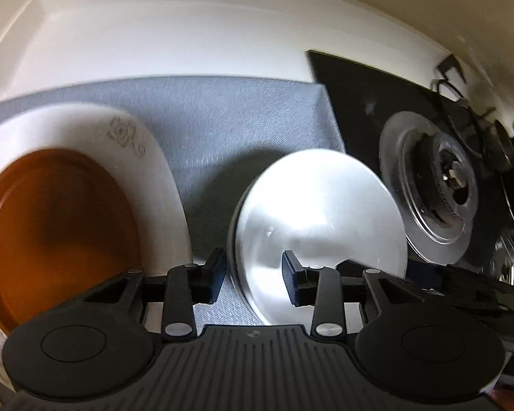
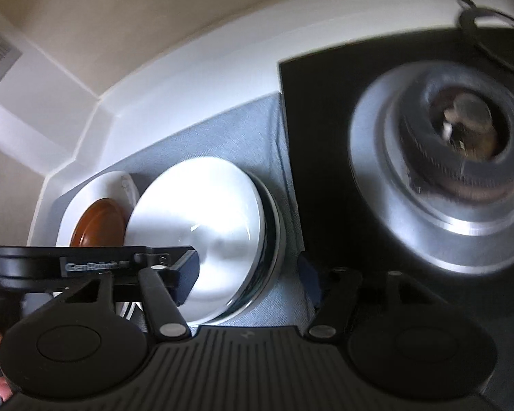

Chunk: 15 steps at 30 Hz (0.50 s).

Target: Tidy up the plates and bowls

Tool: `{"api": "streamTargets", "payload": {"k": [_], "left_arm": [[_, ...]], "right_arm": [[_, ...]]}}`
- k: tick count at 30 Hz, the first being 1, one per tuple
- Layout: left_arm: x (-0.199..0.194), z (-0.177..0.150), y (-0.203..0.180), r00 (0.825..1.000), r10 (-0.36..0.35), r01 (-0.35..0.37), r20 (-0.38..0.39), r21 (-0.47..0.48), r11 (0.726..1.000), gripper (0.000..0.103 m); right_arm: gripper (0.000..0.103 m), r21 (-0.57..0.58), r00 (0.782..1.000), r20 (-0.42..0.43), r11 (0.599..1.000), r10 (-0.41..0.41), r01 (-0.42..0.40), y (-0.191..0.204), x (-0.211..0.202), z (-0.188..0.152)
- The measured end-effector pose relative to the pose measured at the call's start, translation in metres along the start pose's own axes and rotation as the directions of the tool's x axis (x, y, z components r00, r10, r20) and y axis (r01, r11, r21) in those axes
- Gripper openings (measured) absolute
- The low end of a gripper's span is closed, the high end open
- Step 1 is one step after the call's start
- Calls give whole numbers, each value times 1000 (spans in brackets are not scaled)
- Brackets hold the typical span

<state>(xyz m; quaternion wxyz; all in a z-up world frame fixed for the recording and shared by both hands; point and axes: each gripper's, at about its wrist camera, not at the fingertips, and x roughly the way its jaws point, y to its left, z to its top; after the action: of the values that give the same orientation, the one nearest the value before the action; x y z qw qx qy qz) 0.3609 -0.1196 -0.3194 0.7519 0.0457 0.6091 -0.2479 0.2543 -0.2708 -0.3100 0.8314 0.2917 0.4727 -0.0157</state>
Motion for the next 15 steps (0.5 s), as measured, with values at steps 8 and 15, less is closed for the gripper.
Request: {"api": "streamTargets", "payload": {"k": [8, 15], "left_arm": [[-2, -17, 0, 998, 33, -28, 45, -124, 992, 30], [-8, -27, -6, 999, 51, -46, 20, -193, 980, 30]], "right_arm": [[36, -126, 997, -76, 992, 9, -18, -6, 7, 15], [31, -176, 996, -82, 983, 34, -48, -11, 4, 16]]}}
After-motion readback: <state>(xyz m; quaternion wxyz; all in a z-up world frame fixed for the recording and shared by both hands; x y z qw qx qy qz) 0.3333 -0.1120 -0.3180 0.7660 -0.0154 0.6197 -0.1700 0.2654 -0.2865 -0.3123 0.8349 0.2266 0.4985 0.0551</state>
